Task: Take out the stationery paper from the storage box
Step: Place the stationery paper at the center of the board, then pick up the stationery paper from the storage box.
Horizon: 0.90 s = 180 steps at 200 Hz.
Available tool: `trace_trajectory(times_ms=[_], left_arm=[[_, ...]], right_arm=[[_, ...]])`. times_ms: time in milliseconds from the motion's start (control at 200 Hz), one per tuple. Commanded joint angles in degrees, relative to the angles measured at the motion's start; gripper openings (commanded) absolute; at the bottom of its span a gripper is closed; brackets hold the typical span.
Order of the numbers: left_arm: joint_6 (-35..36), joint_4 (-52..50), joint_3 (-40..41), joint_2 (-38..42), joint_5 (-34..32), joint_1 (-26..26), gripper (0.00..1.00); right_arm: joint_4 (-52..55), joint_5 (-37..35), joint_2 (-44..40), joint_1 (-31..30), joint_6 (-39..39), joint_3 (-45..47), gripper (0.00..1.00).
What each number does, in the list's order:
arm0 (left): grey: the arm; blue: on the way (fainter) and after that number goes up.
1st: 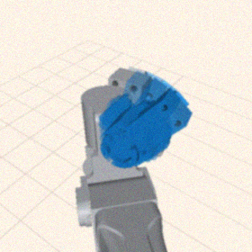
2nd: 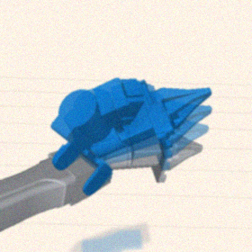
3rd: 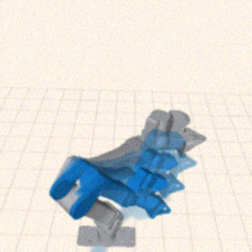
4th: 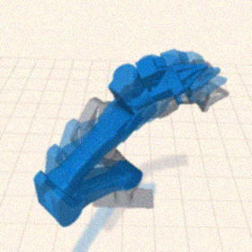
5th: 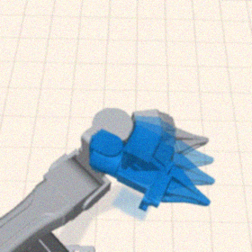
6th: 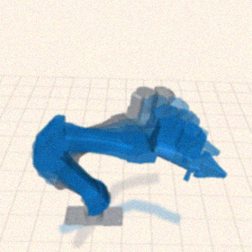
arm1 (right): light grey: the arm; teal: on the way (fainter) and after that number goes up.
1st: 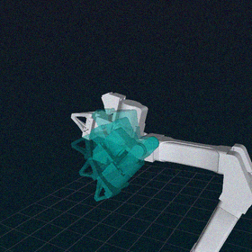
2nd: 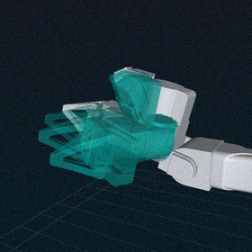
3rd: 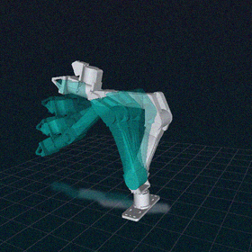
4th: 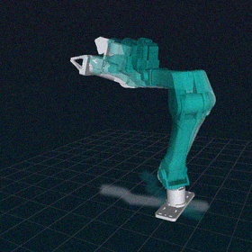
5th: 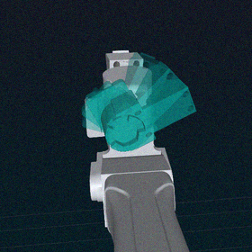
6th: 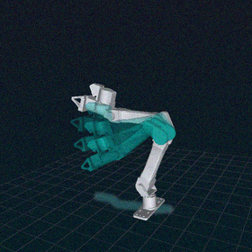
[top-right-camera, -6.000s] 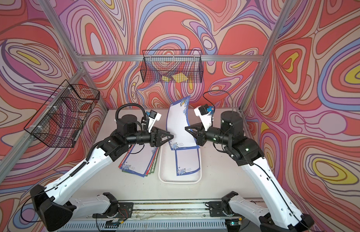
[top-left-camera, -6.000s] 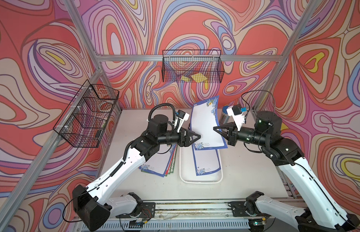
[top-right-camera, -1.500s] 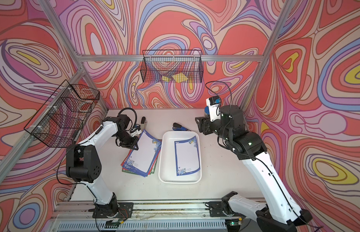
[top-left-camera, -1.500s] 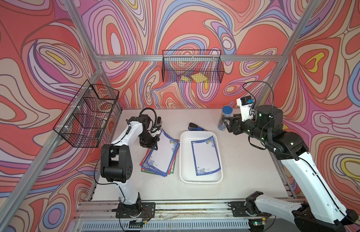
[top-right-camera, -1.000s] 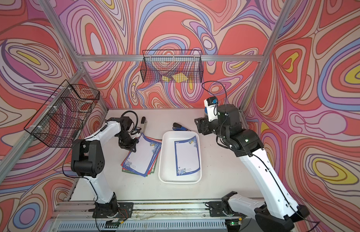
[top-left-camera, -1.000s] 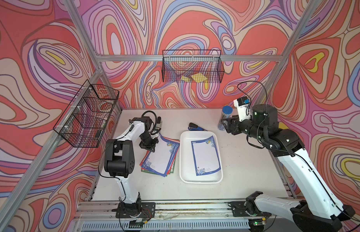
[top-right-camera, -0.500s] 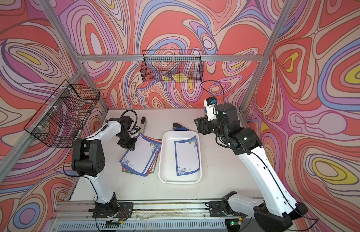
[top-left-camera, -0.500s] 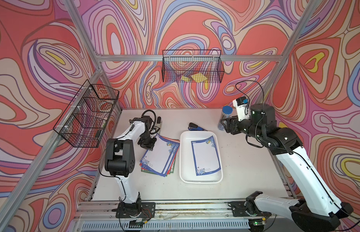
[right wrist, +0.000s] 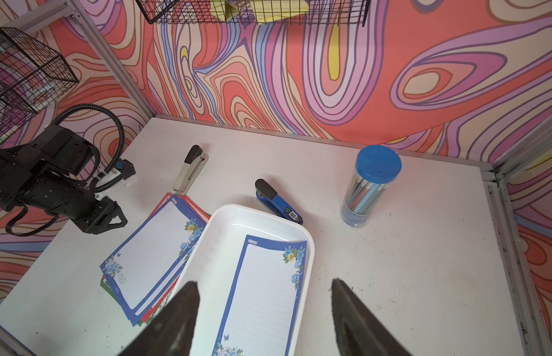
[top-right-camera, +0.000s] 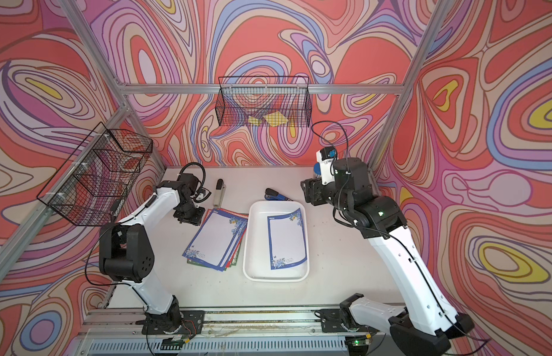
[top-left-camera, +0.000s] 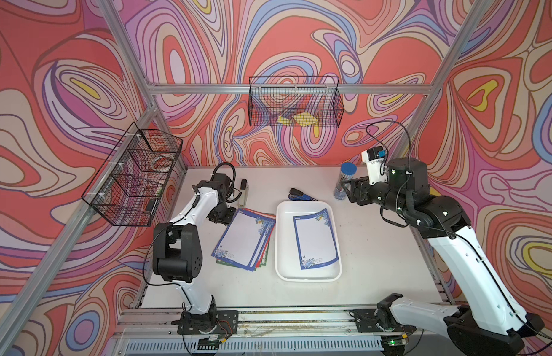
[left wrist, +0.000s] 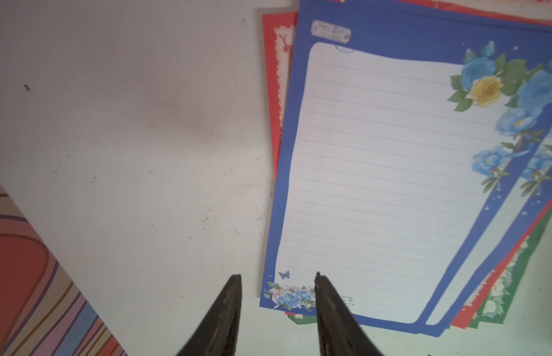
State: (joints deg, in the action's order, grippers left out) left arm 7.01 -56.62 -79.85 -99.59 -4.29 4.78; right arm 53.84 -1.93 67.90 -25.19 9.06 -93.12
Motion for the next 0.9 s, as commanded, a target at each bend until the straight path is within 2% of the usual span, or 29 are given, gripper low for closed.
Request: trace_trajectory(times_ms=[0,155,426,506,596,656,706,776,896], left_arm=[[-0.16,1.81,0.91,4.57,-6.22,-0.6,0.43],[2.42,8.28,3.82,12.25,-8.55,-0.57,0.43],[4.67,21.92,13.67,29.94,4.96,-0.56,0.43],[1.22,22.95,14.65,32.79,10.93,-0.56,0.44],[-4.62,22.48,15.2,33.46,18.21,-0.56,0.44],[-7.98,22.73,16.15,33.09,23.0,-0.22,0.45],[-11.01,23.81,17.26,32.63,25.3,0.43,0.45],[-14.04,25.4,18.41,31.54,27.7,2.26,0.45],[-18.12,25.73,18.47,28.79,27.21,7.84,0.46]], right_arm=[[0.89,-0.75,0.89,0.06,-0.51,-1.44,0.71],[0.17,-1.16,1.6,0.07,-0.86,-1.19,0.71],[-0.03,-2.28,2.77,0.11,-0.95,-0.53,0.7],[1.19,-2.58,3.25,0.1,-0.56,0.05,0.64],[3.37,-3.74,3.85,0.12,1.66,1.8,0.63],[4.01,-3.17,4.0,0.1,4.11,4.64,0.57],[3.85,-1.72,4.14,0.07,6.59,7.66,0.53],[2.69,0.6,4.96,0.06,11.04,12.12,0.52],[-0.39,3.59,7.67,-0.23,17.87,18.66,0.58]])
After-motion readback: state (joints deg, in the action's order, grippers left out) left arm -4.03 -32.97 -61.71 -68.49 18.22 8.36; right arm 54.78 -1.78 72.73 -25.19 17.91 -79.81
